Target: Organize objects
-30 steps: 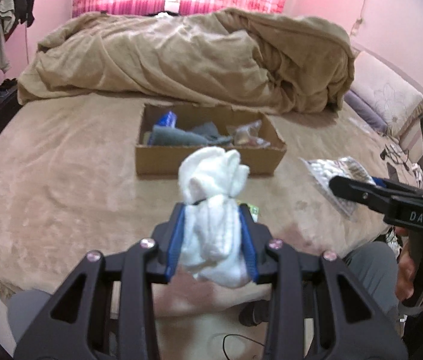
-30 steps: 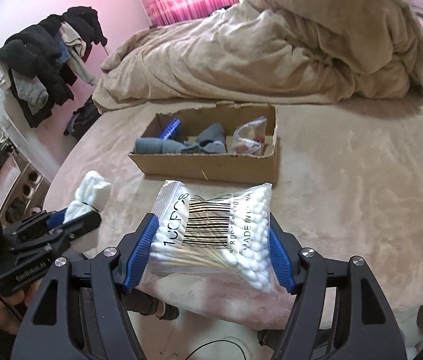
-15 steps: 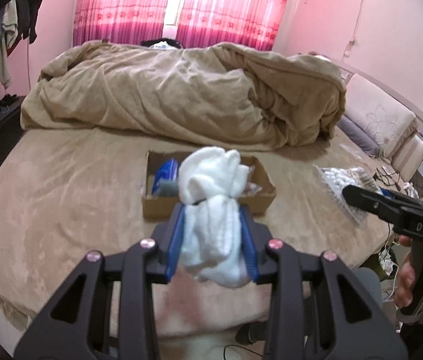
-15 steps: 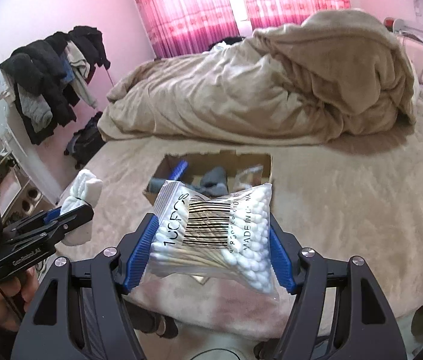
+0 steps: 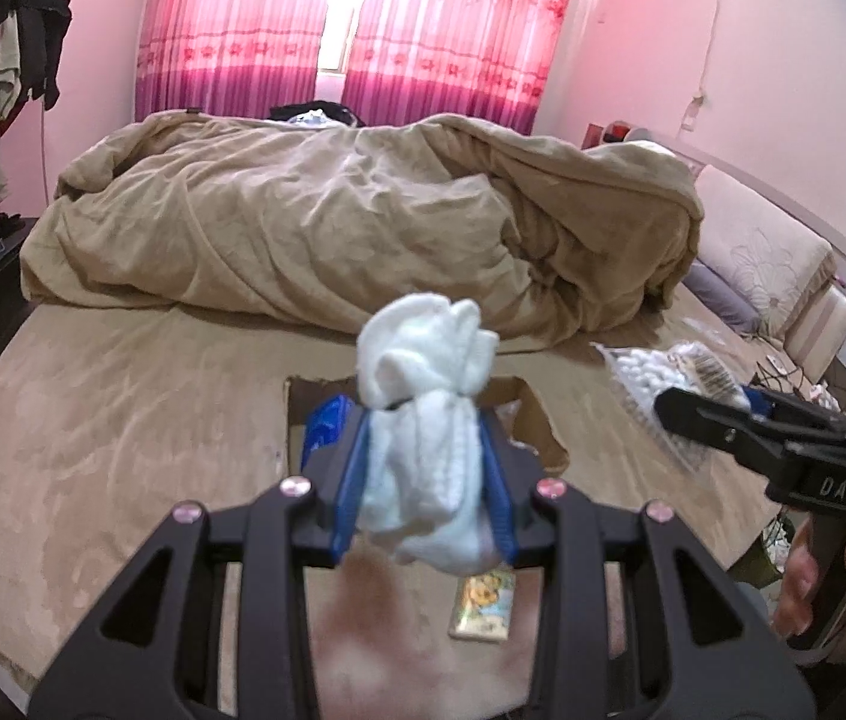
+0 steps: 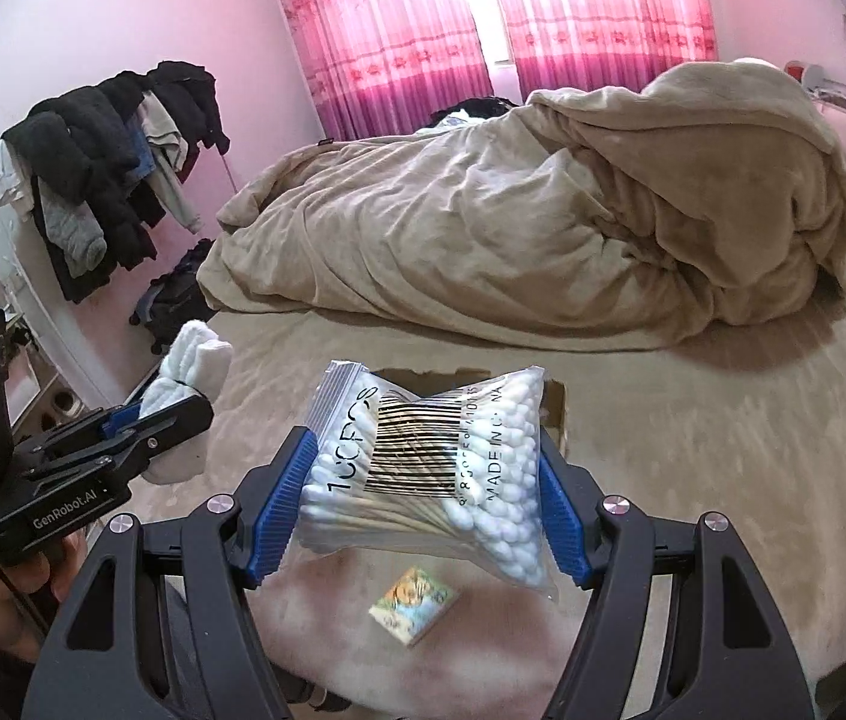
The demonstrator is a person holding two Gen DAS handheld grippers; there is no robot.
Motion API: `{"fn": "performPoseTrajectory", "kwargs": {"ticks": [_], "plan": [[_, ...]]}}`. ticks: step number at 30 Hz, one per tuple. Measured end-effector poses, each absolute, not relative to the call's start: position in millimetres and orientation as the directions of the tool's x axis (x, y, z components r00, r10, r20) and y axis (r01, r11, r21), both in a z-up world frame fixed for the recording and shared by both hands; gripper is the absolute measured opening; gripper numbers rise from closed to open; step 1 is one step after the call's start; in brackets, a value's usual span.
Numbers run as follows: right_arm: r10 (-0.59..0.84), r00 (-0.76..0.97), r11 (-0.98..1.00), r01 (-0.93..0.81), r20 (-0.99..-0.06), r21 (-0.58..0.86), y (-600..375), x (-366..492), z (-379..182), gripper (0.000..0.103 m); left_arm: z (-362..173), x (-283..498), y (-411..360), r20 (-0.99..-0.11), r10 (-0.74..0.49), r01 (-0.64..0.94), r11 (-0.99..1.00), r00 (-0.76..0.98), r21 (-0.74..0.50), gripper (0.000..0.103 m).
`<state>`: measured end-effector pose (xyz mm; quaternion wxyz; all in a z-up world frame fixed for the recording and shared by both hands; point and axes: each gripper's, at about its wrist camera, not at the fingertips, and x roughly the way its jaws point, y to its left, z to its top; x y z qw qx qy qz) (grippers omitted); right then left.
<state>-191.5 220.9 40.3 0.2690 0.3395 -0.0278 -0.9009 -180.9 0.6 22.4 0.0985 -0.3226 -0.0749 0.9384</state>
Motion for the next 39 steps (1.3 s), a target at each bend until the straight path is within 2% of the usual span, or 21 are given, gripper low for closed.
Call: {"fn": "performPoseTrajectory", "kwargs": {"ticks": [22,30,32,35,39], "plan": [[-0.516,-0.565,-0.841,0.475,-0.644,0.257,180.1,-305.4,-32.3,0.072,-87.8,-323.5,12.4,-0.706,0.241,-0.135,-0.970,-0.665,-0.205,0.036],[-0.507,-0.544,-0.845,0.465,-0.668,0.263,174.6,-323.0,-63.6,0.072,-130.1,-343.1,18.7,-0.766,0.296,-0.185,-0.955,-0.571,-0.230,0.039],[-0.507,-0.529,-0.846,0.457,-0.681,0.274,173.8,-327.2,-74.9,0.072,-142.2,-350.9,15.7,-0.779,0.327,-0.180,-0.945,-0.535,-0.273,0.039],[-0.503,-0.517,-0.847,0.452,-0.692,0.278,171.3,-330.1,-84.5,0.072,-155.6,-357.0,16.5,-0.816,0.283,-0.165,-0.959,-0.505,-0.230,0.041],[-0.501,-0.516,-0.847,0.458,-0.695,0.270,166.6,-330.8,-89.2,0.072,-151.3,-350.6,22.0,-0.806,0.213,-0.131,-0.977,-0.553,-0.168,0.042]]}}
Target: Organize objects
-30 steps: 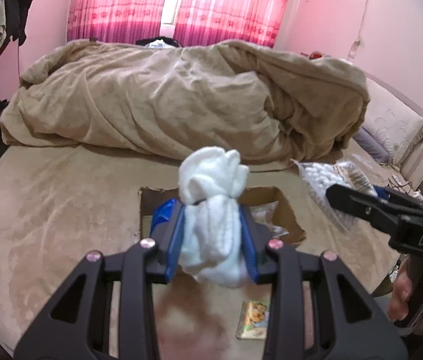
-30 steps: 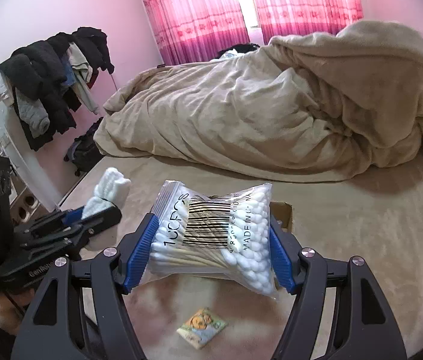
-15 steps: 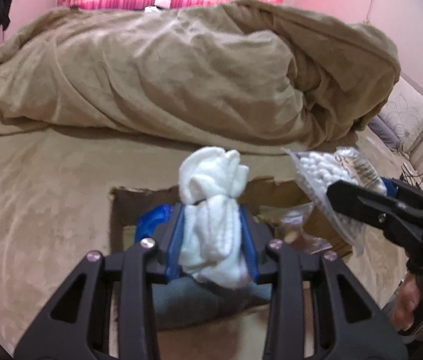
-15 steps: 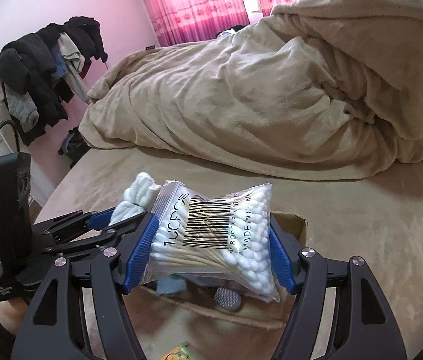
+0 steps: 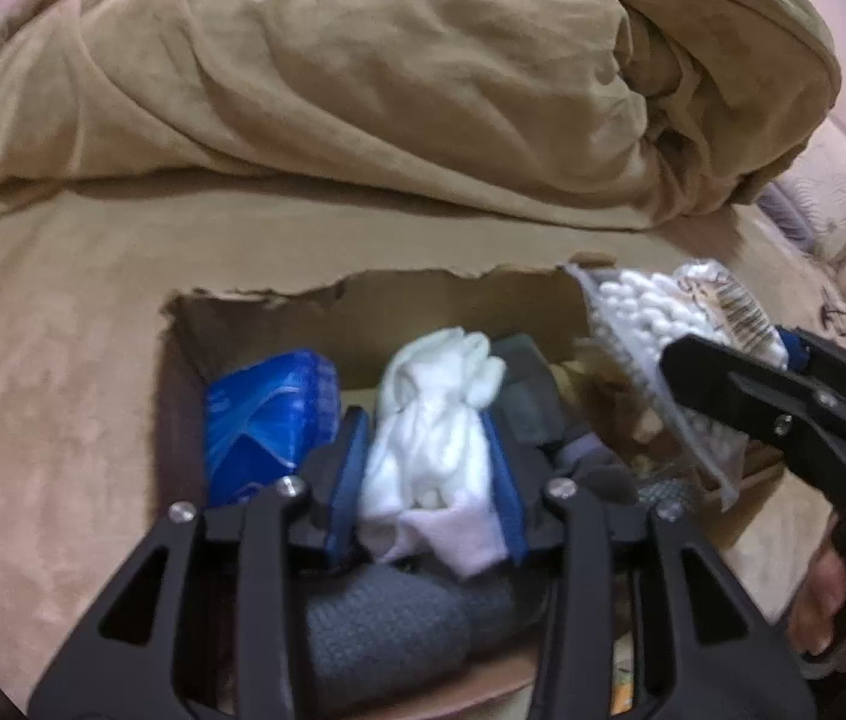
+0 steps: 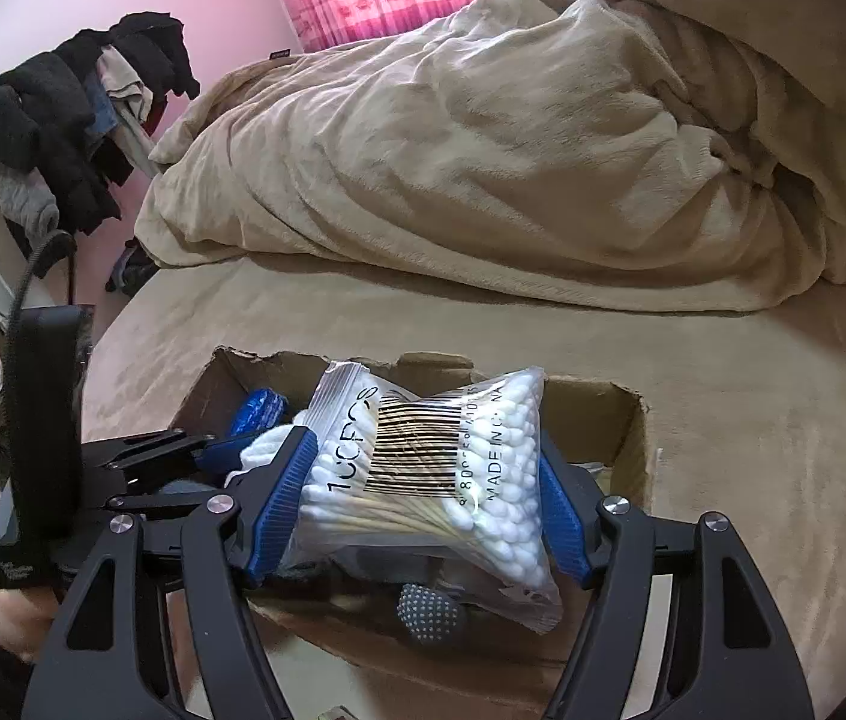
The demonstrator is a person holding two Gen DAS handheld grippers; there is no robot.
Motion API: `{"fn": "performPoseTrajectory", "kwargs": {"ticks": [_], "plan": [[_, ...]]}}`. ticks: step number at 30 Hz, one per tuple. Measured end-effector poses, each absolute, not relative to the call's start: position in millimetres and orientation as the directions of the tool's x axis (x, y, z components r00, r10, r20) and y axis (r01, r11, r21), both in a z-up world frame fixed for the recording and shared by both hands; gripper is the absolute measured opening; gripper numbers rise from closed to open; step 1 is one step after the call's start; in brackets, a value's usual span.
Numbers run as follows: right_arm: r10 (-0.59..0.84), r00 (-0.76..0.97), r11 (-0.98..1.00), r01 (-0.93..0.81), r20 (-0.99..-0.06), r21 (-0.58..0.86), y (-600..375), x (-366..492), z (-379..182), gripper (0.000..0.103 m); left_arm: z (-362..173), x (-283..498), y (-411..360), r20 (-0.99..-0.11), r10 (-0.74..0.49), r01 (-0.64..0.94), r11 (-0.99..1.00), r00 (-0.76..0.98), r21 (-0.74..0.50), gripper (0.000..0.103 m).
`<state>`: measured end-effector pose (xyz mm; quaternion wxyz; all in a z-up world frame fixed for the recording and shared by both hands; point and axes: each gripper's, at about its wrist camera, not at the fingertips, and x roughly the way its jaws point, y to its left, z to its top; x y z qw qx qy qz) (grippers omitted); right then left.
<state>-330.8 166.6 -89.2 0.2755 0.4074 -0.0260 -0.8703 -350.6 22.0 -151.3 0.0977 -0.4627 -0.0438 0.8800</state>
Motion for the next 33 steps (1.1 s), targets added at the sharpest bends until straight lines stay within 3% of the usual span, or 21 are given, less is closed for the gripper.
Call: {"fn": "performPoseTrajectory", "kwargs": {"ticks": [5,10,13,17,20,33], "plan": [[-0.499,-0.513,-0.847,0.460,-0.698,0.267,160.0,-332.7,-93.4,0.072,-143.9,-342.1,26.5,-0.785,0.144,-0.100,-0.990,-0.602,-0.104,0.047],[-0.501,-0.492,-0.846,0.452,-0.712,0.283,157.5,-337.4,-100.5,0.073,-132.8,-334.4,19.3,-0.764,0.137,-0.081,-0.991,-0.630,-0.111,0.066],[-0.499,-0.489,-0.849,0.440,-0.716,0.291,159.1,-338.8,-102.0,0.073,-127.6,-326.8,13.0,-0.758,0.150,-0.076,-0.988,-0.635,-0.132,0.071],[-0.490,-0.498,-0.855,0.432,-0.715,0.285,159.6,-338.5,-99.7,0.074,-120.1,-309.7,3.6,-0.754,0.149,-0.064,-0.988,-0.640,-0.141,0.071],[-0.484,-0.516,-0.862,0.421,-0.707,0.283,162.2,-335.3,-92.6,0.080,-111.2,-292.8,-6.4,-0.744,0.147,-0.042,-0.987,-0.652,-0.158,0.071],[-0.447,-0.583,-0.879,0.428,-0.678,0.211,177.8,-269.1,-34.0,0.080,-55.3,-214.0,-26.9,-0.702,0.157,-0.012,-0.978,-0.695,-0.207,0.072]]}}
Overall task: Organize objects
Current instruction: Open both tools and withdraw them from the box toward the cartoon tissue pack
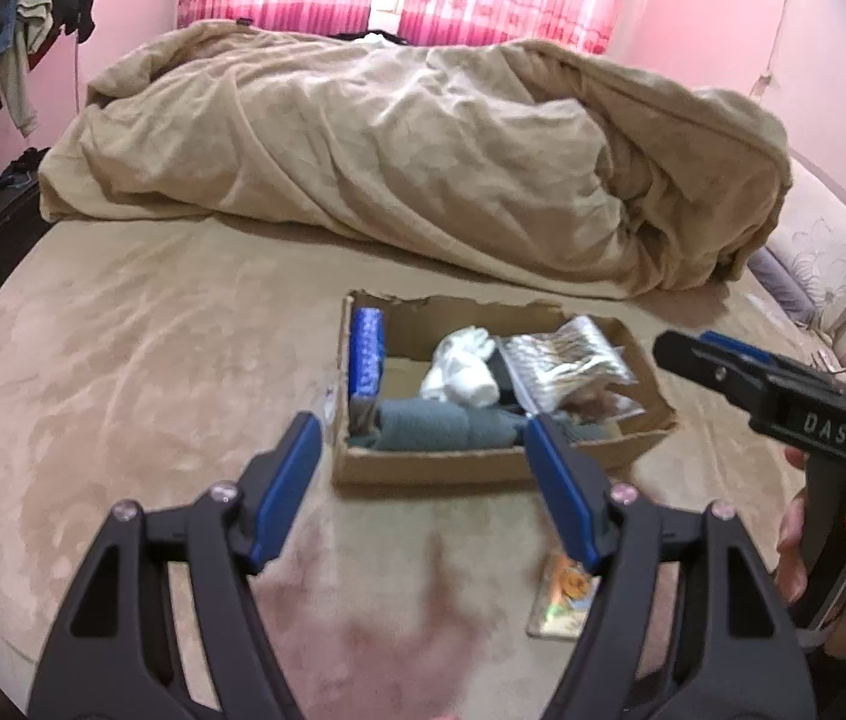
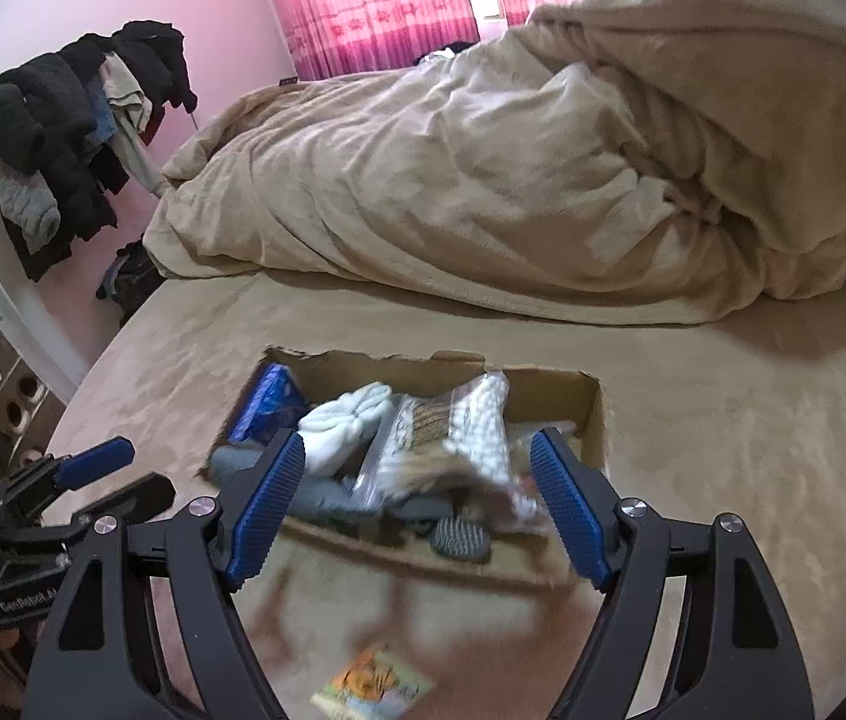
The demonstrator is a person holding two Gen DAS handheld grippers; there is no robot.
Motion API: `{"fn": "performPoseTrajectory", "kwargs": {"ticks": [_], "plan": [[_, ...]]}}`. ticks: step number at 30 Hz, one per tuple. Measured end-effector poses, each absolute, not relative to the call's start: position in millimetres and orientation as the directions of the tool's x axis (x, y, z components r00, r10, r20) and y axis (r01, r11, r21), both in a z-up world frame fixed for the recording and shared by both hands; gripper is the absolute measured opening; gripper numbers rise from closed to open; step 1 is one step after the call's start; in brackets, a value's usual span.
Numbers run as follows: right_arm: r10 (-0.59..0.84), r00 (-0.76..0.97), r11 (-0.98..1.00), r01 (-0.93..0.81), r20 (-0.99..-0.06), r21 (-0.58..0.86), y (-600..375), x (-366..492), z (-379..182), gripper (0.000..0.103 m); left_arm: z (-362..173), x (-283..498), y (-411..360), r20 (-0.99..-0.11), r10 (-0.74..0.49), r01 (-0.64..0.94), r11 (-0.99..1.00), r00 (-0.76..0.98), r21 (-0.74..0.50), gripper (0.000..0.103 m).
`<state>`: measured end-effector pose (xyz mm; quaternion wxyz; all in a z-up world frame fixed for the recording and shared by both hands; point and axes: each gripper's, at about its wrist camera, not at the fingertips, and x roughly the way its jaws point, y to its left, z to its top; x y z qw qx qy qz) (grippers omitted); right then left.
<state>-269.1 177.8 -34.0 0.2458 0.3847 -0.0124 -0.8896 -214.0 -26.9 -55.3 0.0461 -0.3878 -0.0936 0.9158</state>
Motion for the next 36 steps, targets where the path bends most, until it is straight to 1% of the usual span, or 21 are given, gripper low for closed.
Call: {"fn": "performPoseTrajectory", "kwargs": {"ticks": [8,13,21,29,36], "plan": [[-0.430,-0.611,-0.883,0.438,-0.665,0.168,189.9,-213.9,-5.0,0.080,-22.9,-160.7,-20.0,-0.671,0.171,-0.035,-0.977,-0.722,-0.211,0.074],[-0.413,-0.635,-0.887,0.444,-0.653,0.128,193.7,-183.4,8.4,0.080,-12.8,-131.2,-17.3,-0.667,0.161,-0.035,-0.979,-0.727,-0.199,0.076],[-0.406,-0.653,-0.890,0.443,-0.639,0.113,203.0,-137.8,24.6,0.080,4.2,-83.7,-17.0,-0.638,0.146,-0.026,-0.981,-0.756,-0.193,0.078],[-0.414,-0.636,-0.884,0.451,-0.652,0.121,206.6,-107.2,22.3,0.080,-1.3,-56.7,-12.5,-0.647,0.137,-0.019,-0.982,-0.750,-0.186,0.078],[-0.398,-0.608,-0.890,0.436,-0.687,0.130,211.7,-99.8,-3.5,0.080,-27.3,-55.1,-12.1,-0.684,0.148,-0.011,-0.980,-0.714,-0.201,0.078]]}}
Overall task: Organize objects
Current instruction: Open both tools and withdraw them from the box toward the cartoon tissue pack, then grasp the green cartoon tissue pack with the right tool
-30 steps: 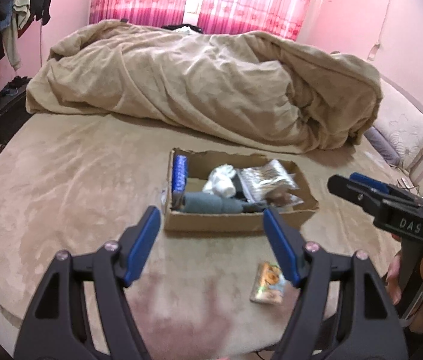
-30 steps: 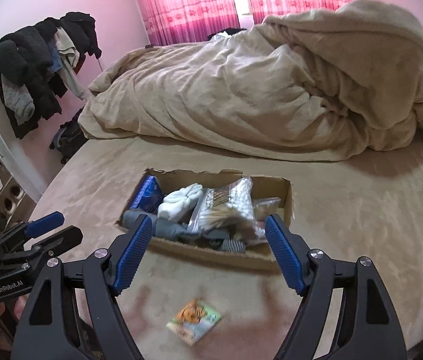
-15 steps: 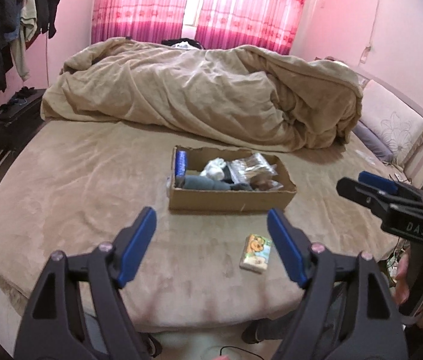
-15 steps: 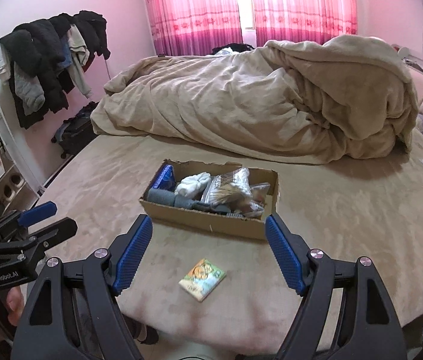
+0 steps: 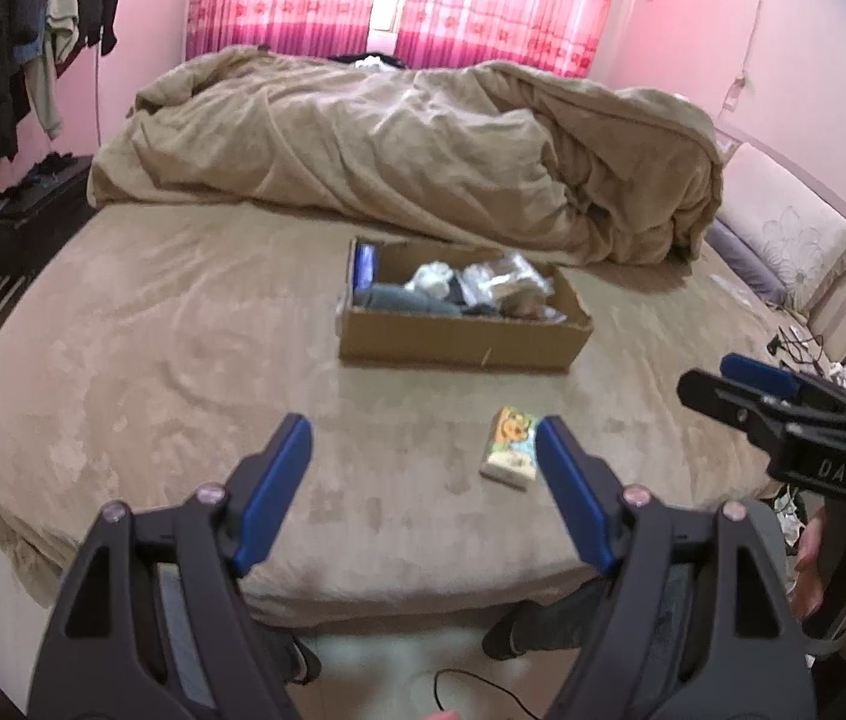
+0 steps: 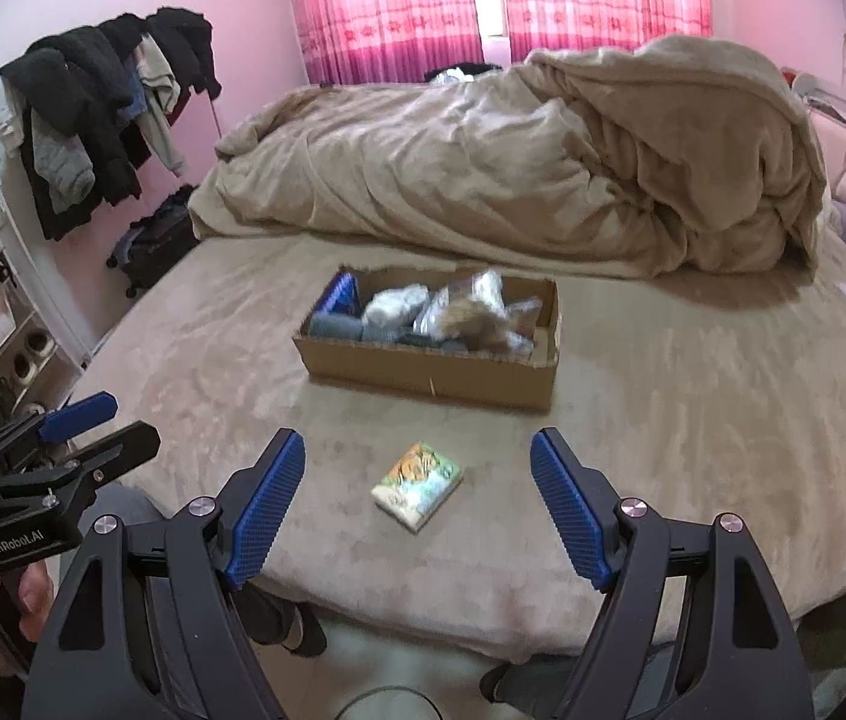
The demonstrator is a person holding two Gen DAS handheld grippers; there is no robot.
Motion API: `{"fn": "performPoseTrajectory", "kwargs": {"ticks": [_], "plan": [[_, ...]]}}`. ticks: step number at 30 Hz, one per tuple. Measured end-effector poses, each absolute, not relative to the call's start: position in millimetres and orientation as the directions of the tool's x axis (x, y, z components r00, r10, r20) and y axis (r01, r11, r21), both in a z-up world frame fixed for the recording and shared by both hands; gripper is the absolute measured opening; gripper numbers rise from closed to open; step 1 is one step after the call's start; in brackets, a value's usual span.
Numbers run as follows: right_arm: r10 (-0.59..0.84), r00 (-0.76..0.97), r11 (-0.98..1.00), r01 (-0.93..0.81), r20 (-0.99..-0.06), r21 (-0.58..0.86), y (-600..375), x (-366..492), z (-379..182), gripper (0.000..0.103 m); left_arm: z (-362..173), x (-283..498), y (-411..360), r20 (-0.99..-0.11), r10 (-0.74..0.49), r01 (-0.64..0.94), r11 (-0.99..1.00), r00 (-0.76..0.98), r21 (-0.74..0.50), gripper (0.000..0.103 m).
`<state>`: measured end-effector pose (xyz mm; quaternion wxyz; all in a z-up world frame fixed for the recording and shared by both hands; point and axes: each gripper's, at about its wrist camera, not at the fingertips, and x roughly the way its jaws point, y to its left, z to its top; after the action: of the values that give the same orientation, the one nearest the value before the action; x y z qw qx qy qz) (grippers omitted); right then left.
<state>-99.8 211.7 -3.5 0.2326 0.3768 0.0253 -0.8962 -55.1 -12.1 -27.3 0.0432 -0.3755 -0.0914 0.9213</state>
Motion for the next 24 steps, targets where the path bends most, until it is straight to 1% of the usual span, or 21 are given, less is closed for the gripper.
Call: {"fn": "performPoseTrajectory", "kwargs": {"ticks": [13,18,24], "plan": [[-0.385,-0.500,-0.887,0.431,-0.776,0.162,192.0,-119.5,-65.7,0.081,-79.7,-75.3,-22.1,-0.741,0.144,0.030,-0.976,-0.656,-0.216,0.078],[-0.380,-0.446,-0.888,0.420,-0.811,0.185,184.7,-133.0,-88.3,0.081,-97.8,-88.7,-27.7,-0.753,0.097,0.052,-0.984,-0.650,-0.172,0.078],[-0.365,-0.409,-0.893,0.407,-0.836,0.190,172.1,-148.4,-112.5,0.080,-124.0,-104.0,-36.6,-0.776,0.099,0.065,-0.982,-0.623,-0.177,0.078]]}}
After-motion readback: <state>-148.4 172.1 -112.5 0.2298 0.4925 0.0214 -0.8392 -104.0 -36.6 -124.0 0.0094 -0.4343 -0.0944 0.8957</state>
